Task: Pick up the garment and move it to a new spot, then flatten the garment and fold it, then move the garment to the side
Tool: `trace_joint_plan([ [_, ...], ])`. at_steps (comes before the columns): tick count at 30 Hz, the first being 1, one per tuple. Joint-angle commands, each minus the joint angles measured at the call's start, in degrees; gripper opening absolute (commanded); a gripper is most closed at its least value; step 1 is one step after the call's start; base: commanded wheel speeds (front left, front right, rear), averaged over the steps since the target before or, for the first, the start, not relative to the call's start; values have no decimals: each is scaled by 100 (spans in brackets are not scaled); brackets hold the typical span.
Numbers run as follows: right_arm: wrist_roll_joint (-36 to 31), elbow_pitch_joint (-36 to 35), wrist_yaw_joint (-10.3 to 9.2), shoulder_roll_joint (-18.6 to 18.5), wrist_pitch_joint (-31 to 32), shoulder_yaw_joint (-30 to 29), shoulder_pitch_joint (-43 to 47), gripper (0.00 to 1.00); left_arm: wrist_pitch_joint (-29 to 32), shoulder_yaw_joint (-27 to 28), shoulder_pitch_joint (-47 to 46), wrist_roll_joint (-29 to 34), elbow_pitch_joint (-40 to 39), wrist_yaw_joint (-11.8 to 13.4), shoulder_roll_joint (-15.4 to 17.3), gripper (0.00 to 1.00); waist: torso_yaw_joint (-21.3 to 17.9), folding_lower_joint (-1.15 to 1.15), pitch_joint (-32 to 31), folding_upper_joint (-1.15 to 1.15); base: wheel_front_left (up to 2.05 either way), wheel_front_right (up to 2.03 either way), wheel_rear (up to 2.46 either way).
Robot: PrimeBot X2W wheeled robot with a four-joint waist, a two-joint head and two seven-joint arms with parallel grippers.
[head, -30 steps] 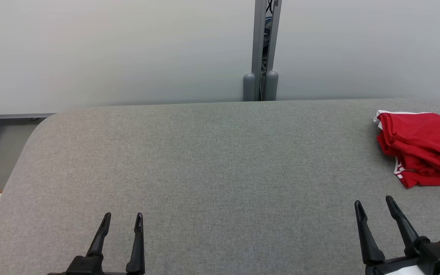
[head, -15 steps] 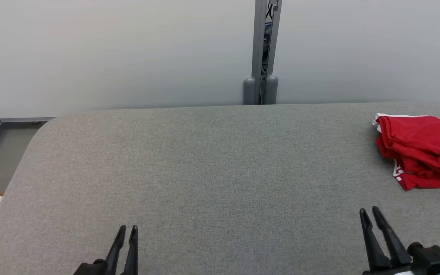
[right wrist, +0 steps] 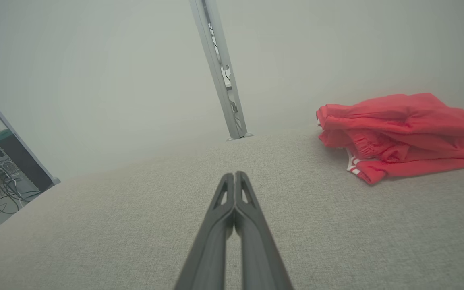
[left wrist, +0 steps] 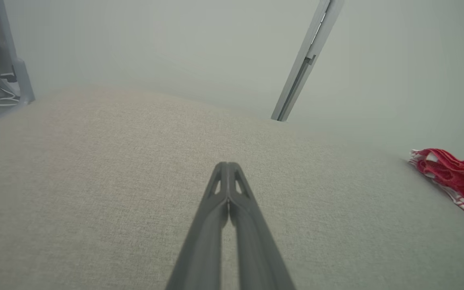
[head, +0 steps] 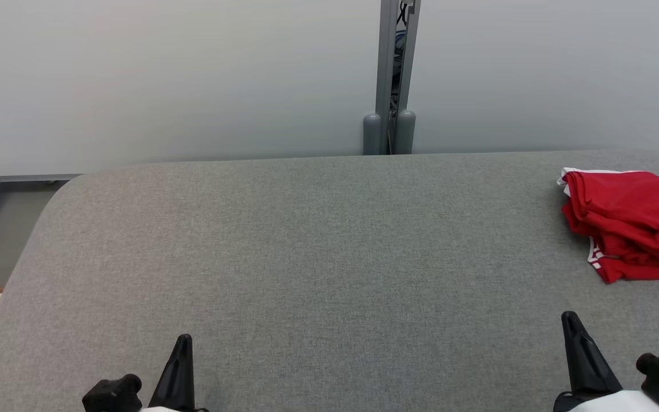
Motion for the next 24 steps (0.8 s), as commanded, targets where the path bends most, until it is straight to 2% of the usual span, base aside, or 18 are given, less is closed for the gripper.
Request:
trace_joint_plan([
  [1, 230, -39, 0, -48, 53, -77, -191, 0, 32, 43, -236, -228, -27, -35, 15, 0, -2, 0, 3, 0, 0, 0, 0],
  [24, 2413, 428, 0, -99, 687, -536, -832, 0, 488, 223, -1089, -2398, 482, -283, 26, 0, -36, 0, 69, 0, 0, 0, 0],
])
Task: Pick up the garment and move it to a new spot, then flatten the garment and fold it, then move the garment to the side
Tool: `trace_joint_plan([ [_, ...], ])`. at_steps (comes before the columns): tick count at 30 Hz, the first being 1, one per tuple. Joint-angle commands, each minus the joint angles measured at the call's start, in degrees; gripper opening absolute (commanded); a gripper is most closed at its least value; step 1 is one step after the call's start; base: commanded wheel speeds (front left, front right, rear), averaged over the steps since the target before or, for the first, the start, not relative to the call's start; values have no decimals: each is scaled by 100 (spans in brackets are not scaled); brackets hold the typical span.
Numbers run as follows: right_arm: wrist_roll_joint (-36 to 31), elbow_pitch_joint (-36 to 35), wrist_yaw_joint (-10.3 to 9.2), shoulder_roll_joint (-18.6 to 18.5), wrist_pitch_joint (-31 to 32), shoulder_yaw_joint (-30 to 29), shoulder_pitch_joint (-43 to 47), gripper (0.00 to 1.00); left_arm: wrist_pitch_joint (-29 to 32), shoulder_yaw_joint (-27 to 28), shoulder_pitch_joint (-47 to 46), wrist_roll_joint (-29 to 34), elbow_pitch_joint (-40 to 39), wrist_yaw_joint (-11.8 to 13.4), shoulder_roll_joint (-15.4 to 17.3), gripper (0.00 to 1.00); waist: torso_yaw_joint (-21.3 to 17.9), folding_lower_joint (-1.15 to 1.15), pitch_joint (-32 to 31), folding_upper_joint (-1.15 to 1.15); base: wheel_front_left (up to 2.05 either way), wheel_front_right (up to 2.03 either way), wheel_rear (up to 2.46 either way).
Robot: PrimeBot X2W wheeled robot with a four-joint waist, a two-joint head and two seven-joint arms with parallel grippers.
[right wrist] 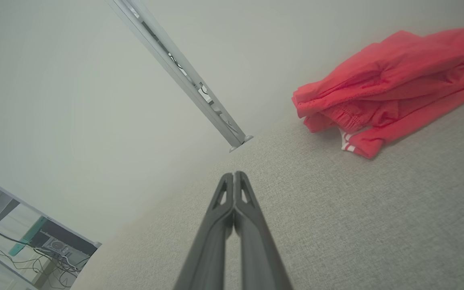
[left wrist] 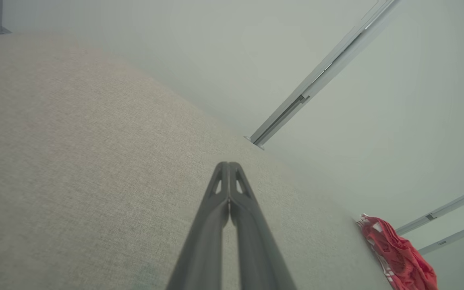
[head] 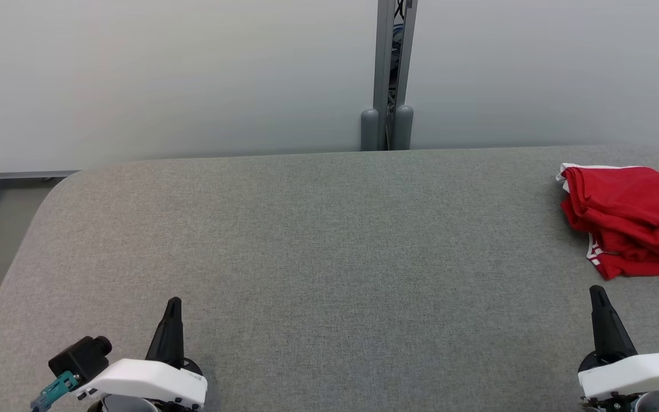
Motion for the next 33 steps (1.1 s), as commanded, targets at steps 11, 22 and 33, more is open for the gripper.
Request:
trace_joint_plan([
  [11, 953, 149, 1, -82, 274, -215, -394, 0, 186, 103, -526, -939, 170, -129, 28, 0, -16, 0, 31, 0, 0, 0, 0],
  [22, 1631, 293, 1, -96, 470, -359, -600, 0, 328, 160, -792, -1613, 333, -206, 33, 0, -31, 0, 58, 0, 0, 0, 0],
  [33, 2303, 436, 1, -109, 670, -507, -797, 0, 474, 213, -1054, -2283, 495, -285, 37, 0, -47, 0, 88, 0, 0, 0, 0],
])
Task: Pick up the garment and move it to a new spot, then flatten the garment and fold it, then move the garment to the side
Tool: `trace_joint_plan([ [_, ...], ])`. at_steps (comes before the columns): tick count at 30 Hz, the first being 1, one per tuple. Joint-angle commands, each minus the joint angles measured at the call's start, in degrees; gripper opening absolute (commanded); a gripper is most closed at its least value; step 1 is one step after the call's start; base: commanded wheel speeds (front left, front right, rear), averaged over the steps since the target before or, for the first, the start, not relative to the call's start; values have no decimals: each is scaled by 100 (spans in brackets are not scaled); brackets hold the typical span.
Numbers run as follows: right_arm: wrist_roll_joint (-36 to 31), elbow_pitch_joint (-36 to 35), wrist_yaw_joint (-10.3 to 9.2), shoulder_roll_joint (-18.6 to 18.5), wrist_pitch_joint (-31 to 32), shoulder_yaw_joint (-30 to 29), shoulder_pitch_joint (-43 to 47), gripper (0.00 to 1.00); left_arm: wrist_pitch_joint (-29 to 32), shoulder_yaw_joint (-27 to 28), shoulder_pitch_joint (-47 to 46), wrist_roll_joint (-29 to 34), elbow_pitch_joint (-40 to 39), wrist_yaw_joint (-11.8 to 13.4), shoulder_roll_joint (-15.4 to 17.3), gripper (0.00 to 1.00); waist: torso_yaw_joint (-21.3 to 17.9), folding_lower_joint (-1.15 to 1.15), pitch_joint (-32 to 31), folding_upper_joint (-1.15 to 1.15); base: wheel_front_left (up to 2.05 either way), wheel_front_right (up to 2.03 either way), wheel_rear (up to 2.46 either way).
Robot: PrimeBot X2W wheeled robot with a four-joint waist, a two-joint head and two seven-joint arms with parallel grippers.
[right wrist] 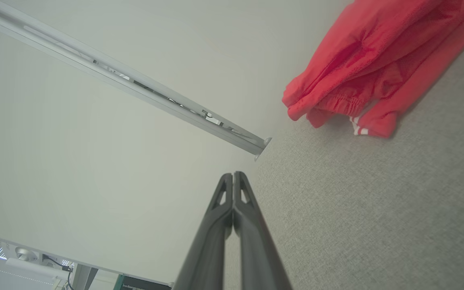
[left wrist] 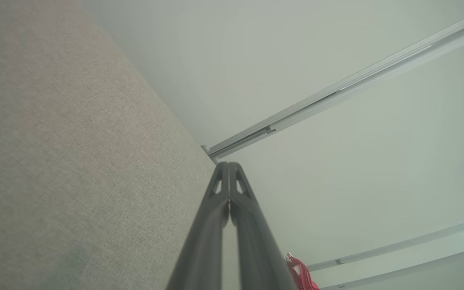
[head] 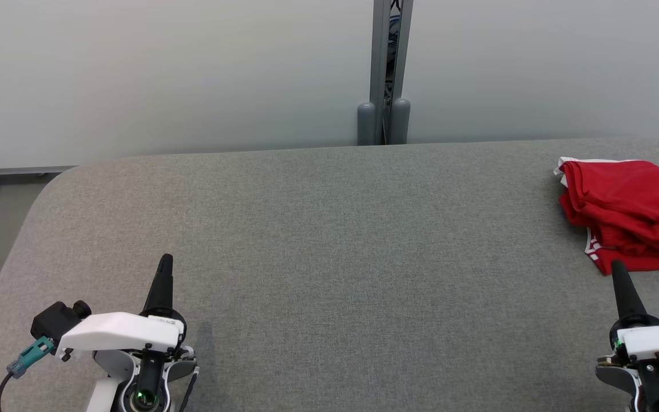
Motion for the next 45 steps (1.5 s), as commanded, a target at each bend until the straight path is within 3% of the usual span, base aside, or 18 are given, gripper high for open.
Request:
trace_joint_plan([
  [1, 185, -16, 1, -62, 52, -54, -164, 0, 40, 36, -199, -163, -3, -48, 29, 0, -2, 0, 4, 0, 0, 0, 0],
  [45, 2267, 453, 0, -97, 678, -507, -775, 0, 477, 207, -1013, -2238, 512, -288, 41, 0, -64, 0, 122, 0, 0, 0, 0],
])
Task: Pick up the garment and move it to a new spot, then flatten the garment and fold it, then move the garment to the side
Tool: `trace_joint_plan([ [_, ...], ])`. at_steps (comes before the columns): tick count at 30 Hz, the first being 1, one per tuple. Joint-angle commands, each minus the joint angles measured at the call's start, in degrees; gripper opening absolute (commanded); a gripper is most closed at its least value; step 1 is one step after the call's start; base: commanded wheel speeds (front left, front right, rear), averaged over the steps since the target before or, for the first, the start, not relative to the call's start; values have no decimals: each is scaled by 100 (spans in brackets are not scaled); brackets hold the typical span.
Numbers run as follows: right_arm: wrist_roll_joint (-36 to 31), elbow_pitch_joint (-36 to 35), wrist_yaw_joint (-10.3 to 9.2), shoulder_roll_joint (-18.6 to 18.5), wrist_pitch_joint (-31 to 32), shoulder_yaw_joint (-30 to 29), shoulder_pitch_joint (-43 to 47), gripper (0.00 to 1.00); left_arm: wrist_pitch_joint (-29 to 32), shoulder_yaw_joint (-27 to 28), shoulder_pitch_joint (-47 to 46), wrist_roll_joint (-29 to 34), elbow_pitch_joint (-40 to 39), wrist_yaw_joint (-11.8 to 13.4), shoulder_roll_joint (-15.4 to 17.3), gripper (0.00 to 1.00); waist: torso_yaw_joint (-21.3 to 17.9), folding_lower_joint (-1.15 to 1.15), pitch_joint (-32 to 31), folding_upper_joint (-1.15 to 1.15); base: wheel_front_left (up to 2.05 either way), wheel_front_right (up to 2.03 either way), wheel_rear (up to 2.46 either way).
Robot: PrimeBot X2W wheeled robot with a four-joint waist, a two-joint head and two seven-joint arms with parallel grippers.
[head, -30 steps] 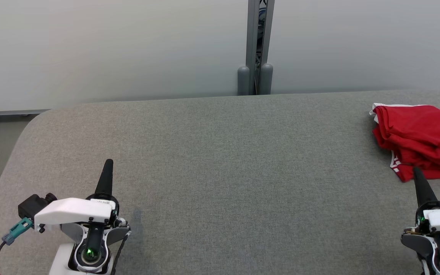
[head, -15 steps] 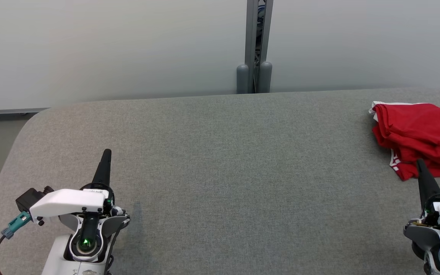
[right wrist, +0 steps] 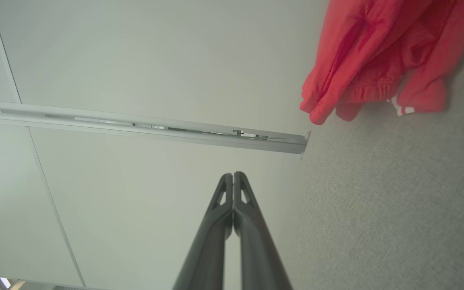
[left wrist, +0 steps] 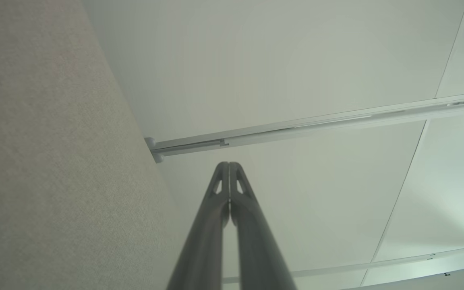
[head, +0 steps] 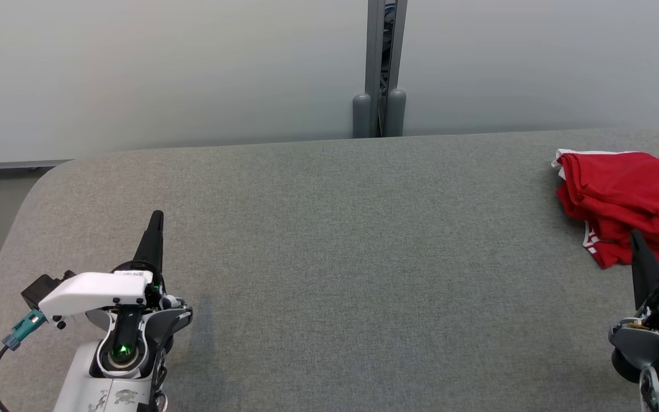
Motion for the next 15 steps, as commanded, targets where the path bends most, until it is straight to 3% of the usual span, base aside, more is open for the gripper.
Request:
trace_joint_plan([
  [1, 124, 24, 1, -44, 58, -38, -116, 0, 29, 33, -160, -97, 16, -38, 31, 0, -2, 0, 3, 0, 0, 0, 0],
  [15, 532, 114, 1, -51, 190, -125, -210, 0, 117, 65, -309, -531, 125, -82, 33, 0, -18, 0, 35, 0, 0, 0, 0],
])
